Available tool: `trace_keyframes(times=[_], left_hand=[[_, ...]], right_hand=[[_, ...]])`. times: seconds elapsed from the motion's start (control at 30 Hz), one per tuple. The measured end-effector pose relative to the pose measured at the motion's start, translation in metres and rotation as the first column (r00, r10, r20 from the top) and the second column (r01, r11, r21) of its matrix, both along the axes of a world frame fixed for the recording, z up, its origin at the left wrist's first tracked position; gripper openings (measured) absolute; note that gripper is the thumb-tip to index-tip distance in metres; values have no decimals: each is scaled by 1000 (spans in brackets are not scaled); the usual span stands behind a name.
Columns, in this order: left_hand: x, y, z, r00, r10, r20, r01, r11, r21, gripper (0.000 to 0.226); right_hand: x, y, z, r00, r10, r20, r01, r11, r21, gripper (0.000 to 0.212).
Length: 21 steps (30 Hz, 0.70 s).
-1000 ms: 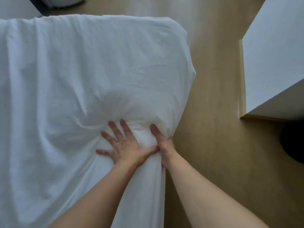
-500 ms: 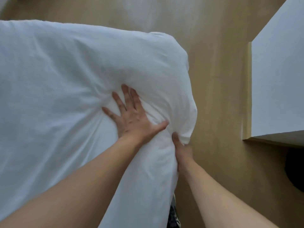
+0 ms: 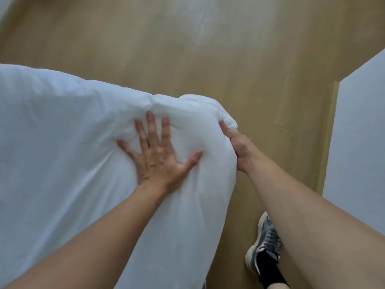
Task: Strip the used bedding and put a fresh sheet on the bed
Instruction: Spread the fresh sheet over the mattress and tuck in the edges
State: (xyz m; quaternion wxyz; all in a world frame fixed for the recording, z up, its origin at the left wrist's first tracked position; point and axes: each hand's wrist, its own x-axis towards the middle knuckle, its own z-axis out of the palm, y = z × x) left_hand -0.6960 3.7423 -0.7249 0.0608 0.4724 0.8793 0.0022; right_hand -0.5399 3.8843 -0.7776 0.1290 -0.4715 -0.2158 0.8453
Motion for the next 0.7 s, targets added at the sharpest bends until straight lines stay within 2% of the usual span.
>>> trace_keyframes(times=[0.03, 0.1, 0.17, 0.23, 0.27, 0.3, 0.37, 0.4, 0.43, 0.47, 0.5, 0.53, 0.57, 0.6, 0.63, 0.7], left_hand=[[-6, 20, 1, 998, 67, 6, -67, 998, -22, 114], [-14, 50, 3, 980, 198, -5, -197, 975, -103, 107], [-12, 68, 4, 965, 260, -15, -258, 948, -185, 101], [-2, 68, 6, 958, 286, -15, -282, 935, -215, 93], [5, 65, 6, 959, 282, -16, -279, 937, -210, 89], [10, 62, 9, 964, 267, -4, -263, 945, -196, 85], [5, 63, 20, 967, 224, 120, -220, 974, -47, 75], [-6, 64, 27, 962, 200, 186, -214, 975, 62, 67], [-22, 62, 31, 969, 180, 169, -205, 968, 145, 60], [-41, 55, 32, 972, 220, 80, -231, 958, 171, 55], [-62, 47, 31, 940, 342, 2, -338, 928, 157, 56], [-80, 39, 31, 847, 531, -20, -527, 845, 96, 64], [-90, 33, 28, 713, 701, -9, -701, 713, 15, 75], [-92, 29, 21, 604, 797, 0, -795, 603, -64, 83], [-87, 27, 11, 570, 822, -8, -817, 565, -118, 87], [-75, 31, -1, 620, 785, -11, -780, 615, -113, 83]], right_hand=[[5, 0, -4, 991, -40, 125, 36, 999, 36, 58], [16, -1, -12, 946, -23, 322, -7, 996, 93, 41], [18, 8, -11, 910, 24, 414, -69, 993, 95, 31], [5, 23, -5, 831, 37, 554, -172, 966, 193, 37], [-6, 32, 2, 763, 43, 645, -301, 907, 295, 46], [-20, 40, 10, 720, 62, 691, -455, 795, 402, 59], [-51, 51, 27, 714, 256, 652, -668, 530, 523, 71], [-65, 54, 34, 666, 406, 626, -744, 421, 519, 72], [-75, 57, 37, 586, 523, 619, -809, 329, 487, 71], [-80, 58, 36, 515, 573, 638, -851, 253, 460, 70], [-81, 62, 33, 475, 573, 668, -870, 190, 456, 70], [-79, 67, 28, 446, 560, 698, -882, 142, 450, 72], [-79, 74, 24, 407, 563, 719, -901, 117, 418, 75], [-86, 81, 23, 358, 591, 723, -922, 104, 372, 77], [-99, 85, 24, 316, 638, 702, -938, 101, 331, 76], [-146, 86, 37, 326, 755, 568, -936, 175, 305, 74]])
